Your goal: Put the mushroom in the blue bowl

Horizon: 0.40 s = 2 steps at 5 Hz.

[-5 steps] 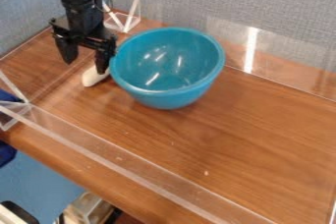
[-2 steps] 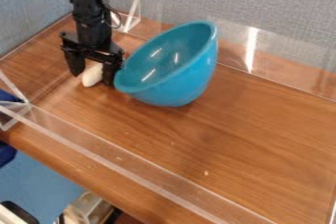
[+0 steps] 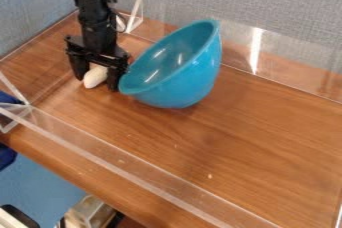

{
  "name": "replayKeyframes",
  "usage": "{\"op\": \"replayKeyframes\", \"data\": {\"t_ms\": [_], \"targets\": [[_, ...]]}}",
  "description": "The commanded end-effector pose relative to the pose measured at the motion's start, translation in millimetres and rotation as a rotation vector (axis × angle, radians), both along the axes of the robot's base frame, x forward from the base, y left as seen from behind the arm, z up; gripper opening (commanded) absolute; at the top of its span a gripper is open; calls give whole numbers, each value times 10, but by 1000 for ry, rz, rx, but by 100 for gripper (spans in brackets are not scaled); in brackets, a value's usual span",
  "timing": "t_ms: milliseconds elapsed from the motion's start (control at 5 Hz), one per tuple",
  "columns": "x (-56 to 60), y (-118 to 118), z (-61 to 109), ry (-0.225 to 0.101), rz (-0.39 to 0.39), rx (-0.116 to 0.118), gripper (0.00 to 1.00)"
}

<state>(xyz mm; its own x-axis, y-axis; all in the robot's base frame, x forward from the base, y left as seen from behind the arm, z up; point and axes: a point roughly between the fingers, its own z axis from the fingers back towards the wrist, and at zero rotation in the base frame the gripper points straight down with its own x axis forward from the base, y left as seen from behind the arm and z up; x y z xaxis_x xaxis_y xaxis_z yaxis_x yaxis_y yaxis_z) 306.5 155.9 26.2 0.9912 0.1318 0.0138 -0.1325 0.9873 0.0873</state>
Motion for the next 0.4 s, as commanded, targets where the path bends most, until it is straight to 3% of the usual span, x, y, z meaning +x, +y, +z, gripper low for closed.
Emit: {"op": "replayKeyframes", "data": {"t_ms": [0,200], "targets": [[135,1,116,-46,-10,27,100],[151,2,93,-44,-10,30,100]]}}
